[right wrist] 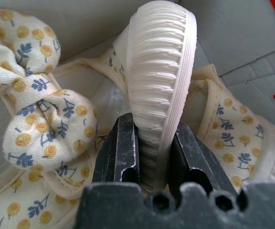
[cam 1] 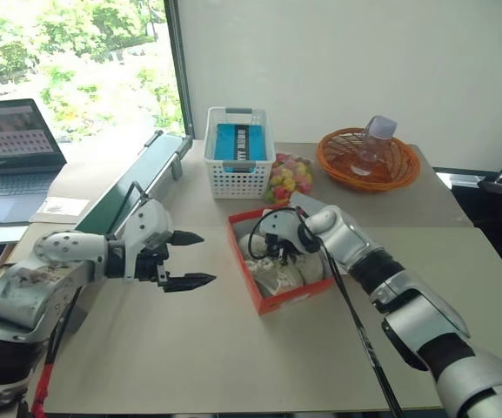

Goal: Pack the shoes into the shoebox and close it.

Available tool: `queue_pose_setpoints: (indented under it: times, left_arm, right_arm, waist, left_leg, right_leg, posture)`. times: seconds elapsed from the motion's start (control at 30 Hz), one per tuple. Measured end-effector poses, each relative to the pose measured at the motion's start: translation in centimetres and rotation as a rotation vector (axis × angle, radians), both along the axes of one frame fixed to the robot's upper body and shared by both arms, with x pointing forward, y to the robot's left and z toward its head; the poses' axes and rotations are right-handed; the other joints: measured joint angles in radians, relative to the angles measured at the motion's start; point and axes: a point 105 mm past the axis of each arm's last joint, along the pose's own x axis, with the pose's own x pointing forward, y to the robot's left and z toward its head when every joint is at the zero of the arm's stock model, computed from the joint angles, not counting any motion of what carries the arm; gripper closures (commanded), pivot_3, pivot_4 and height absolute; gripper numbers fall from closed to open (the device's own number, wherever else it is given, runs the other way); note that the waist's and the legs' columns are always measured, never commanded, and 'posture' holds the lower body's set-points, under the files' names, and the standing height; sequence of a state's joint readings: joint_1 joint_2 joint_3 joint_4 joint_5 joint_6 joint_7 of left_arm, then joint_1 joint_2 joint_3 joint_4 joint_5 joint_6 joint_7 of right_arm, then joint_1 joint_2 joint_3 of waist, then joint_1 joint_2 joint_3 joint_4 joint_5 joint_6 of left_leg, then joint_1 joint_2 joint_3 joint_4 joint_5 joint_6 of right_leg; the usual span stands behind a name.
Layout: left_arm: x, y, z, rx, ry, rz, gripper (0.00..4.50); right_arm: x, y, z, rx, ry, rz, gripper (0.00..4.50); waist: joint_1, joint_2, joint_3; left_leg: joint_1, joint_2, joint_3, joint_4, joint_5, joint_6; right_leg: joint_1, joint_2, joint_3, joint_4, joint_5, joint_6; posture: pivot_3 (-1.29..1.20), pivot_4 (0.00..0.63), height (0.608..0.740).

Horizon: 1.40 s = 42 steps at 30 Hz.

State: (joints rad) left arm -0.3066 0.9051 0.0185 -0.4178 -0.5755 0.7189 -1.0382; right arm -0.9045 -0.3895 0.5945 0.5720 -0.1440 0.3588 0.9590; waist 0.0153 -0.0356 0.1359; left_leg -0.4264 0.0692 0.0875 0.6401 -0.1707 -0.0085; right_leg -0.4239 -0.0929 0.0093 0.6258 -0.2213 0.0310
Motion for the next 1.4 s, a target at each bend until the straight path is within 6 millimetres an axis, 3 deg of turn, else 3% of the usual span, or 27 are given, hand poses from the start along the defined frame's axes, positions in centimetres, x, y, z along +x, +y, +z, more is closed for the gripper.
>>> queue_pose_setpoints:
  times: [0.03, 0.1, 0.13, 0.4, 0.7, 0.83, 0.93, 1.0, 1.07, 1.23, 1.3, 1.4]
  left_arm:
    - [0.0, 0.0, 0.0, 0.001, -0.001, 0.0, 0.0]
    - [0.0, 0.0, 0.1, 0.002, -0.004, -0.002, 0.0]
    - [0.1, -0.1, 0.1, 0.002, -0.006, -0.006, 0.0]
    - [0.0, -0.5, 0.1, 0.005, -0.001, -0.031, 0.0]
    - [-0.1, -0.9, 0.3, -0.003, -0.001, -0.059, 0.0]
    - [-0.1, -1.2, 0.4, 0.0, 0.001, -0.08, 0.0]
    - [0.0, -1.3, 0.6, 0.004, 0.001, -0.103, 0.0]
    - [0.4, -1.5, 0.7, 0.013, -0.007, -0.123, 0.0]
    - [1.0, -1.8, 0.9, 0.004, -0.019, -0.128, 0.0]
    - [3.2, -2.0, 1.2, 0.009, -0.046, -0.137, 0.0]
    - [3.6, -2.9, 1.1, 0.003, -0.045, -0.176, 0.0]
    - [3.9, -3.7, 1.1, 0.0, -0.044, -0.216, 0.0]
  right_arm:
    - [-0.1, -0.1, 0.0, 0.006, -0.001, -0.005, 4.07]
    - [-0.2, -0.2, 0.1, 0.028, 0.007, -0.03, 3.08]
    - [-0.3, -0.3, 0.3, 0.051, 0.021, -0.06, 2.92]
    - [-1.8, -0.1, 2.8, 0.294, 0.213, -0.229, 0.14]
    - [-2.5, -0.3, 8.0, 0.535, 0.267, -0.33, 0.05]
    - [-2.6, -0.9, 12.9, 0.709, 0.245, -0.342, 0.05]
    - [-4.2, -3.1, 16.4, 0.773, 0.18, -0.339, 0.05]
    - [-5.9, -5.5, 17.3, 0.75, 0.141, -0.374, 0.56]
    - [-7.2, -7.8, 16.9, 0.709, 0.136, -0.44, 1.11]
    - [-12.1, -14.5, 12.8, 0.589, 0.2, -0.661, 2.82]
    - [-14.1, -16.0, 11.3, 0.559, 0.216, -0.725, 3.49]
    - [-16.5, -16.4, 9.5, 0.572, 0.273, -0.758, 4.48]
  waist:
    - [0.001, 0.0, 0.0]
    - [0.001, 0.0, 0.0]
    - [0.001, 0.0, 0.0]
    - [-0.005, 0.001, 0.004]
    - [-0.009, 0.002, 0.011]
    - [-0.009, 0.002, 0.014]
    - [0.001, 0.002, 0.014]
    - [0.005, 0.001, 0.014]
    - [0.006, 0.001, 0.014]
    - [0.009, 0.0, 0.015]
    - [0.005, 0.0, 0.015]
    - [-0.006, -0.001, 0.016]
  left_leg:
    - [0.0, 0.0, 0.0, 0.0, 0.0, 0.0]
    - [-0.001, 0.0, 0.0, 0.0, 0.0, 0.0]
    - [-0.004, 0.0, 0.0, 0.0, 0.0, 0.0]
    - [-0.022, 0.001, 0.0, -0.001, 0.003, 0.011]
    - [-0.025, 0.001, -0.001, -0.001, 0.002, 0.012]
    - [-0.025, 0.001, -0.001, -0.001, 0.003, 0.012]
    - [-0.026, 0.0, -0.002, -0.001, 0.002, 0.012]
    - [-0.027, -0.001, -0.002, -0.001, 0.001, 0.013]
    - [-0.027, -0.002, -0.002, -0.001, 0.001, 0.014]
    - [-0.028, -0.002, -0.003, 0.001, 0.001, 0.015]
    - [-0.028, -0.002, -0.003, 0.002, 0.001, 0.015]
    - [-0.026, -0.002, -0.004, 0.004, 0.001, 0.015]
  right_leg:
    - [0.0, 0.0, 0.0, 0.0, 0.0, 0.001]
    - [-0.001, 0.0, 0.0, 0.0, -0.001, 0.001]
    - [-0.002, 0.0, -0.001, 0.0, -0.002, 0.001]
    - [-0.015, 0.004, 0.0, 0.004, -0.001, -0.003]
    - [-0.017, 0.005, 0.0, 0.004, 0.0, 0.003]
    - [-0.017, 0.005, 0.0, 0.004, 0.001, 0.003]
    - [-0.016, 0.004, -0.001, 0.003, 0.0, 0.004]
    - [-0.016, 0.003, -0.002, 0.001, -0.001, 0.004]
    - [-0.016, 0.003, -0.001, 0.0, -0.001, 0.005]
    - [-0.015, 0.003, -0.001, 0.0, -0.001, 0.005]
    - [-0.015, 0.003, 0.0, 0.001, -0.001, 0.006]
    - [-0.014, 0.005, 0.002, 0.002, 0.0, 0.007]
  posture:
    - [0.0, 0.15, 0.74]
    - [0.0, 0.15, 0.74]
    - [0.0, 0.15, 0.74]
    - [0.0, 0.15, 0.74]
    - [0.0, 0.15, 0.74]
    - [0.0, 0.15, 0.74]
    - [0.0, 0.15, 0.74]
    - [0.0, 0.15, 0.74]
    - [0.0, 0.15, 0.74]
    - [0.0, 0.15, 0.74]
    - [0.0, 0.15, 0.74]
    - [0.0, 0.15, 0.74]
